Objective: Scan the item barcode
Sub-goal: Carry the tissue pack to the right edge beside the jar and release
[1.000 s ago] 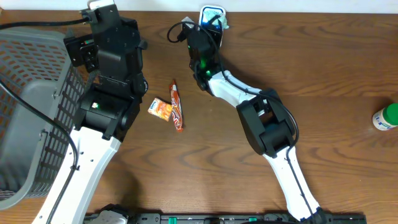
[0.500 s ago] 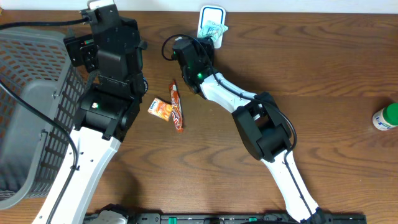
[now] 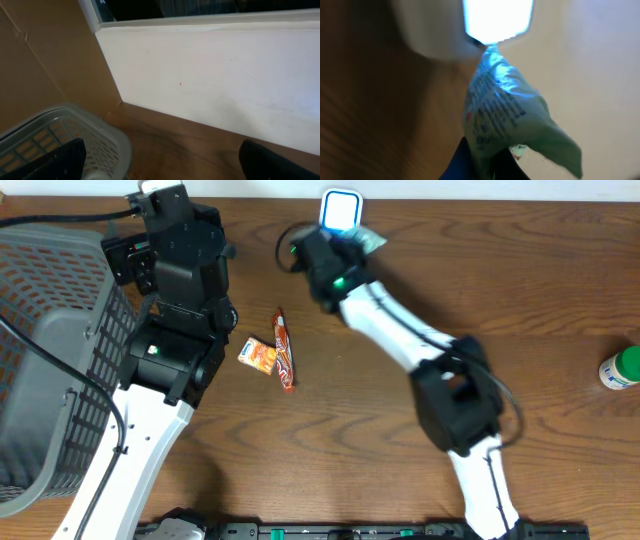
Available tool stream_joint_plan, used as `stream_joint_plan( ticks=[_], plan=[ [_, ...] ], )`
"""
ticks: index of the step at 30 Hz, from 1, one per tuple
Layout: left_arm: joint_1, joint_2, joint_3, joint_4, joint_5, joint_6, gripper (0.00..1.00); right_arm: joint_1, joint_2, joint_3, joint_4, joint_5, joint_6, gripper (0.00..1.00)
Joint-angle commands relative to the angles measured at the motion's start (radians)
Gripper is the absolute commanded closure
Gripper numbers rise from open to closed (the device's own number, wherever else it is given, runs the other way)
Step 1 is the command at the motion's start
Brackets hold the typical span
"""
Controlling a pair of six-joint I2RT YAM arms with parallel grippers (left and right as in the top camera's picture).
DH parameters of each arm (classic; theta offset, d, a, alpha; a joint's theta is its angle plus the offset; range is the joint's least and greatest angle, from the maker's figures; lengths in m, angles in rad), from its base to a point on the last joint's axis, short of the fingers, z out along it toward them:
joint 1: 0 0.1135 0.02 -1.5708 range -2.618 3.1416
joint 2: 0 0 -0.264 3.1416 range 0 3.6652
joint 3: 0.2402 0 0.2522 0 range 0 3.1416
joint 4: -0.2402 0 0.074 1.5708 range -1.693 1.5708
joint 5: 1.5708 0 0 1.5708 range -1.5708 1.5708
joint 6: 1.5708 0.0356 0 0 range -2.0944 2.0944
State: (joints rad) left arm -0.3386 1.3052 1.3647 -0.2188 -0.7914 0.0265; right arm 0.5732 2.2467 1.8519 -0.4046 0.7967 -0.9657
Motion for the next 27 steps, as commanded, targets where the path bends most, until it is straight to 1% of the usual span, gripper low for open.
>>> stream_joint_plan(
  ticks=[1,6,9,12,15,20,23,24,25,26,27],
  plan=[
    [0.002,-0.036,-0.006,0.008,-0.006,-0.002,0.02,-0.117,-0.166,0.003,-0.071,0.013,0.186,0.99],
    [0.002,-0.060,-0.006,0.007,-0.006,-0.002,0.02,-0.309,-0.200,0.003,-0.269,0.006,0.404,0.99],
    [0.002,-0.066,-0.006,0.007,-0.006,-0.002,0.02,-0.459,-0.184,-0.008,-0.391,-0.078,0.546,0.99],
    [0.002,-0.065,-0.006,-0.002,-0.002,-0.002,0.02,-0.583,-0.164,-0.024,-0.449,-0.137,0.636,0.99],
    [0.000,-0.065,-0.006,-0.011,-0.002,-0.006,0.02,-0.692,-0.140,-0.052,-0.467,-0.144,0.674,0.99],
    [0.000,-0.064,-0.006,-0.013,-0.002,-0.006,0.02,-0.828,-0.132,-0.132,-0.452,-0.142,0.674,0.99],
    [0.000,-0.064,-0.006,-0.020,-0.002,-0.006,0.02,-0.893,-0.132,-0.179,-0.425,-0.127,0.674,0.97],
    [0.000,-0.064,-0.006,-0.026,-0.002,-0.017,0.02,-0.912,-0.132,-0.196,-0.411,-0.116,0.674,0.96],
    [0.000,-0.064,-0.006,-0.031,-0.002,-0.039,0.02,-0.929,-0.132,-0.212,-0.401,-0.107,0.674,0.92],
    [0.000,-0.063,-0.006,-0.035,-0.002,-0.065,0.02,-0.941,-0.132,-0.222,-0.397,-0.103,0.674,0.83],
    [0.000,-0.062,-0.006,-0.040,-0.002,-0.092,0.02,-0.951,-0.132,-0.230,-0.396,-0.105,0.683,0.65]
  ],
)
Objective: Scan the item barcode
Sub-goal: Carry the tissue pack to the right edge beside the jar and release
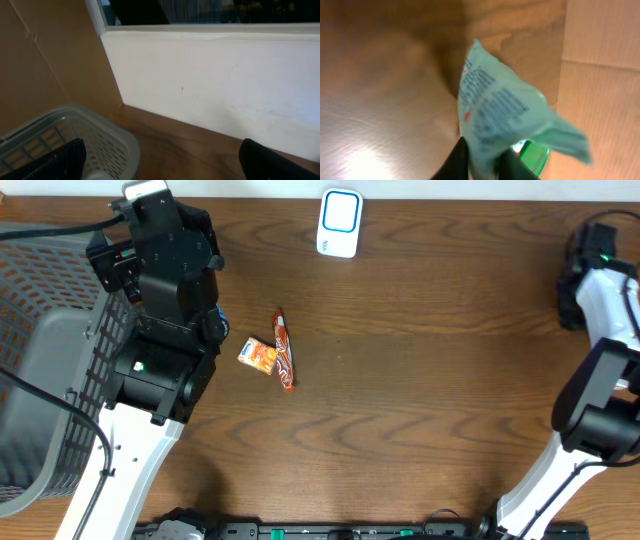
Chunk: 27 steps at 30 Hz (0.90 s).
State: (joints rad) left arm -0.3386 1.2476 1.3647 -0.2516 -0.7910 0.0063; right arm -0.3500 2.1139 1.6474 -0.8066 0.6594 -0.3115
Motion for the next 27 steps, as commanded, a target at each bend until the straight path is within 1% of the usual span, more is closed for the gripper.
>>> stream_joint_plan(
  ticks=[1,2,4,5,6,9,12,16,17,18,21,27],
  plan=[
    [0.000,-0.003,-0.006,-0.010,-0.002,-0.082,0.02,-0.031,0.000,-0.025,0.007,0.030,0.046,0.49],
    [0.000,-0.002,-0.006,-0.011,-0.002,-0.084,0.02,-0.030,0.000,-0.025,0.011,0.030,0.066,0.41],
    [0.000,0.002,-0.006,-0.012,-0.003,-0.084,0.02,-0.014,-0.009,-0.020,0.018,0.030,0.100,0.28],
    [0.000,0.002,-0.006,-0.012,-0.003,-0.083,0.02,-0.001,-0.015,-0.015,0.023,0.021,0.110,0.16],
    [0.000,0.002,-0.006,-0.012,-0.003,-0.083,0.02,0.016,-0.022,-0.007,0.022,0.001,0.115,0.01],
    [0.000,0.002,-0.006,-0.012,-0.003,-0.083,0.02,0.095,-0.043,0.028,0.008,-0.089,0.124,0.01],
    [0.000,0.002,-0.006,-0.013,-0.003,-0.083,0.02,0.196,-0.055,0.061,-0.029,-0.234,0.180,0.01],
    [0.000,0.002,-0.006,-0.009,-0.003,-0.083,0.02,0.361,-0.057,0.067,-0.096,-0.555,0.211,0.01],
    [0.000,0.002,-0.006,-0.007,-0.003,-0.083,0.02,0.390,-0.057,0.067,-0.112,-0.609,0.211,0.01],
    [0.000,0.000,-0.006,-0.004,-0.003,-0.083,0.02,0.462,-0.057,0.067,-0.144,-0.712,0.212,0.01],
    [0.000,-0.002,-0.006,-0.004,-0.003,-0.083,0.02,0.585,-0.057,0.066,-0.163,-0.827,0.248,0.01],
    [0.000,-0.002,-0.006,-0.001,-0.003,-0.083,0.02,0.778,-0.057,0.065,-0.195,-0.930,0.338,0.01]
  ],
)
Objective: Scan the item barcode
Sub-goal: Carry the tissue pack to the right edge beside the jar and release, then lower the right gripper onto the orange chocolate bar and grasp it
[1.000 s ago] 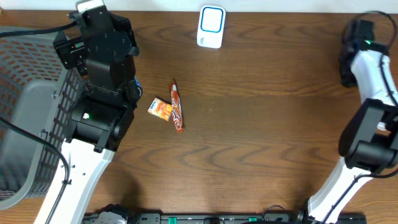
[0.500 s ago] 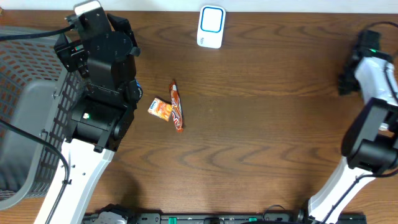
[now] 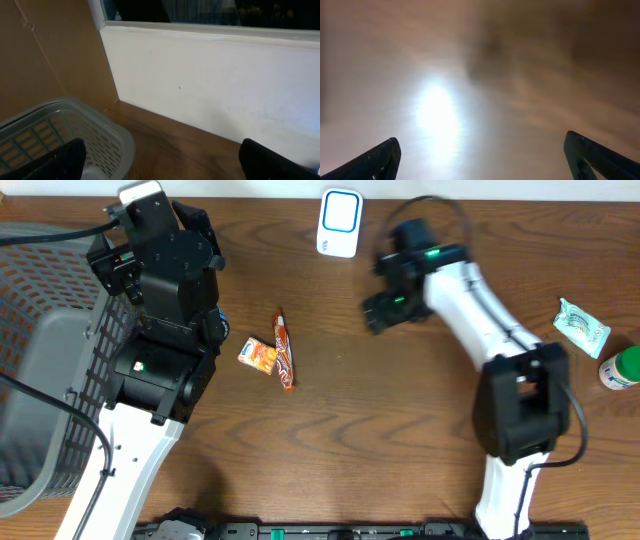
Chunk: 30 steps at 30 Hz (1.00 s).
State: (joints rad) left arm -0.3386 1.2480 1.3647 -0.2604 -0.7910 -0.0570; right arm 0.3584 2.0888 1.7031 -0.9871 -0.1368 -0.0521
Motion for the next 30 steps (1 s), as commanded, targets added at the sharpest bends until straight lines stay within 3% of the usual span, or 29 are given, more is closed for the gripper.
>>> stream_joint_plan(
  ticks=[1,3,5,8,12,20,30],
  plan=[
    [0.000,-0.003,-0.006,0.008,-0.003,-0.019,0.02,0.098,-0.032,0.010,-0.017,-0.155,0.093,0.01],
    [0.000,-0.003,-0.006,0.008,-0.004,-0.019,0.02,0.149,-0.032,0.010,-0.016,-0.185,0.148,0.12],
    [0.000,-0.003,-0.006,0.008,-0.003,-0.019,0.02,0.192,-0.032,0.010,-0.011,-0.194,0.204,0.16],
    [0.000,-0.003,-0.006,0.008,-0.003,-0.019,0.02,0.245,-0.032,0.010,-0.005,-0.183,0.216,0.15],
    [0.000,-0.003,-0.006,0.008,-0.003,-0.019,0.02,0.291,-0.027,0.010,0.046,-0.147,0.216,0.04],
    [0.000,-0.003,-0.006,0.008,-0.003,-0.019,0.02,0.315,0.038,0.010,0.274,-0.097,0.224,0.07],
    [0.000,-0.002,-0.006,0.007,-0.003,-0.019,0.02,0.342,0.136,0.010,0.348,0.019,0.238,0.06]
  ],
)
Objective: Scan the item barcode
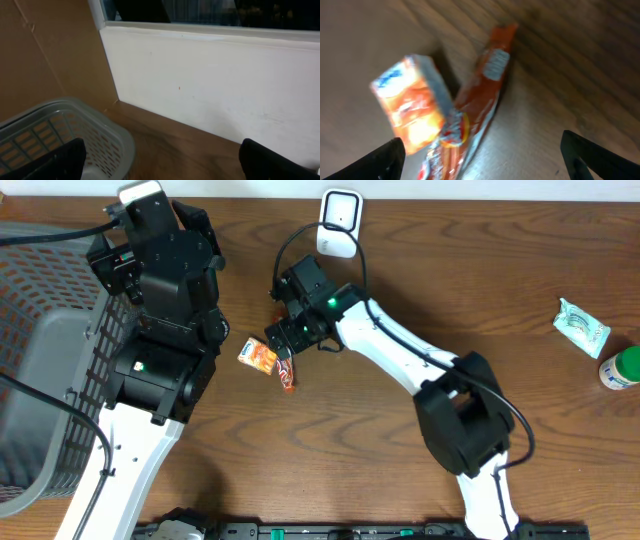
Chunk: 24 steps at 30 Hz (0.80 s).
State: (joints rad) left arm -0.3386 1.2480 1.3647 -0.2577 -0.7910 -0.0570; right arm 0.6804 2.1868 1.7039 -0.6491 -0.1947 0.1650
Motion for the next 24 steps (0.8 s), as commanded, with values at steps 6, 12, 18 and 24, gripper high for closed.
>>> stream_joint_plan(
  ticks=[6,12,18,24],
  plan=[
    [0.000,-0.002,-0.006,0.000,-0.003,-0.019,0.02,0.024,0.061,0.010,0.074,0.085,0.067,0.20],
    [0.000,-0.002,-0.006,-0.003,-0.003,-0.019,0.02,0.024,0.061,0.010,0.105,0.086,0.093,0.64],
    [0.000,-0.002,-0.006,-0.003,-0.003,-0.019,0.02,0.021,0.061,0.024,0.064,0.158,0.093,0.99],
    [0.000,-0.002,-0.006,-0.003,-0.003,-0.019,0.02,0.015,0.061,0.113,-0.080,0.280,0.092,0.99]
  ],
)
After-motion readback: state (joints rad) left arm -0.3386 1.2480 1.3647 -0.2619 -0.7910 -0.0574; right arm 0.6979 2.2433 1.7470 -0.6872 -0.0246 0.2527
